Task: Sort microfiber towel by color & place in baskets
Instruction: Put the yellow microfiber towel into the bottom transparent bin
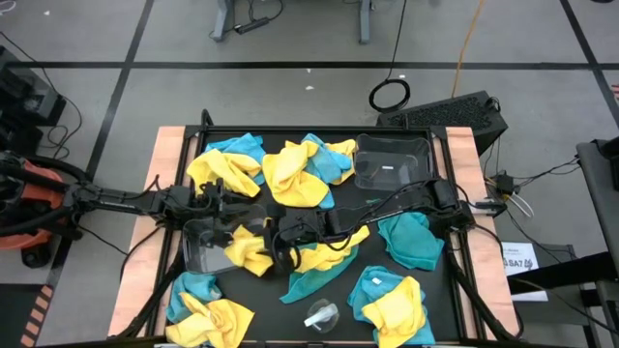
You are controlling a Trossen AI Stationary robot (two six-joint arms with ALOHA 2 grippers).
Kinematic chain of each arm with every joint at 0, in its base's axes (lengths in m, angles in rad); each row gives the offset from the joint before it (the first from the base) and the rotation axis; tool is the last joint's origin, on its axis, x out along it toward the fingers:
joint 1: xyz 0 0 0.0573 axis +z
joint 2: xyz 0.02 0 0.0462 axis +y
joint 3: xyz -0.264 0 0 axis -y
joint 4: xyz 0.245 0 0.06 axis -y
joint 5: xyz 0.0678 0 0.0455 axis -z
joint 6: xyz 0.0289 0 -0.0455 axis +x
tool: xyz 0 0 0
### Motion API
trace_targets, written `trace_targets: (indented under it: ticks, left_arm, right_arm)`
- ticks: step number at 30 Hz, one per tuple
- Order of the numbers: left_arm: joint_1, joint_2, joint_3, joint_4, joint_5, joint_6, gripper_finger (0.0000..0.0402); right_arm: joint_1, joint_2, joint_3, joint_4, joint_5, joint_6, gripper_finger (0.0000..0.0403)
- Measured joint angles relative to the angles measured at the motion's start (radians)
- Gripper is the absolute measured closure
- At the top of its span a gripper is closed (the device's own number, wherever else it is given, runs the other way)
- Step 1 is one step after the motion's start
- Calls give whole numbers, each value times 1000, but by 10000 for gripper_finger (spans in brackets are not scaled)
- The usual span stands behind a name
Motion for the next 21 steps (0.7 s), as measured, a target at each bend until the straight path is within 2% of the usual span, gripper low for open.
trace_targets:
  ticks: [4, 8, 15, 21]
  left_arm:
    - [0, 0, 0, 0, 0, 0, 206]
    - [0, 0, 0, 0, 0, 0, 206]
    - [0, 0, 0, 1, 0, 0, 206]
    - [0, 0, 0, 0, 0, 0, 206]
  right_arm:
    - [0, 0, 0, -28, 0, 0, 135]
    - [6, -18, 0, -79, 4, -13, 109]
    - [37, -76, 0, -171, 13, -46, 121]
    - [66, -57, 0, -254, 13, -87, 144]
